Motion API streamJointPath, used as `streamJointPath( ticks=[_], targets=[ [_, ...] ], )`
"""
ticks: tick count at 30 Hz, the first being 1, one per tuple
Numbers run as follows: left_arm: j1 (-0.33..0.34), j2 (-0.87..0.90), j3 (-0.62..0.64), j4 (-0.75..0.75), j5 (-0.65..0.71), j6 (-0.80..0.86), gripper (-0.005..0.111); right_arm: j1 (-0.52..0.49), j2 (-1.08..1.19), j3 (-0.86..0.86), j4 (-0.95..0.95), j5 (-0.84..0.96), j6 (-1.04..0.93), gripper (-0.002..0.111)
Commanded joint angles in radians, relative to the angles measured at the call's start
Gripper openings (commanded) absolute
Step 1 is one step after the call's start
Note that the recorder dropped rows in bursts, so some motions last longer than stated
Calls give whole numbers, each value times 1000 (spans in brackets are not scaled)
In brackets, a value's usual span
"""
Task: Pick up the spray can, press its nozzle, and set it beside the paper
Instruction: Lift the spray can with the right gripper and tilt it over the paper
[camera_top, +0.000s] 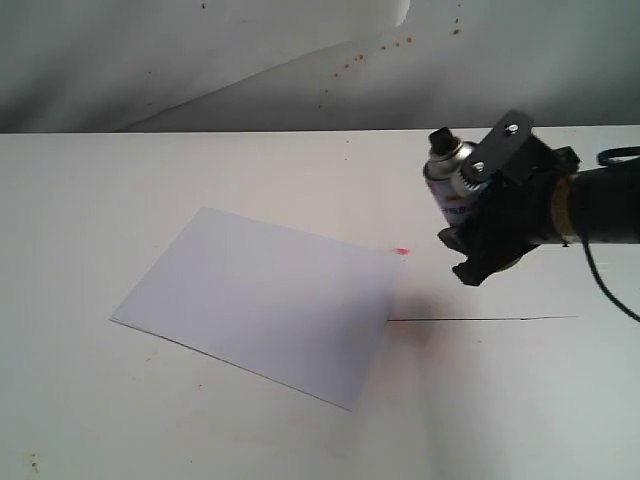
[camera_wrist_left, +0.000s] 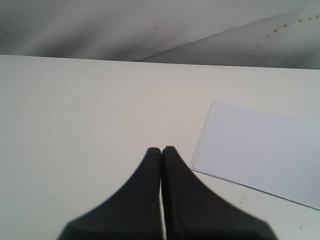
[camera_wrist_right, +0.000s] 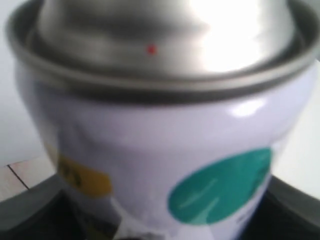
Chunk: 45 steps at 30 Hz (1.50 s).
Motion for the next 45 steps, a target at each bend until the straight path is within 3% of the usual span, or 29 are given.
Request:
streamJointPath(
  ticks=[1, 16, 23, 27, 33, 37, 45],
  targets=[
    [3, -4, 5, -8, -5, 1, 0, 116, -10, -28, -76, 145, 41, 0],
    [3, -4, 5, -8, -5, 1, 0, 363, 122, -120, -88, 540, 8, 0],
    [3, -4, 5, -8, -5, 1, 0, 484, 237, -227, -76, 575, -21, 0],
    [3, -4, 5, -8, -5, 1, 0, 497, 269, -227, 158, 559, -205, 0],
    [3, -4, 5, -8, -5, 1, 0, 497, 220, -227, 721, 540, -823, 0],
    [3, -4, 5, -8, -5, 1, 0, 497, 212, -257, 881, 595, -994, 0],
    [3, -4, 5, -8, -5, 1, 0, 466, 232, -478, 1210, 799, -1253, 0]
  ],
)
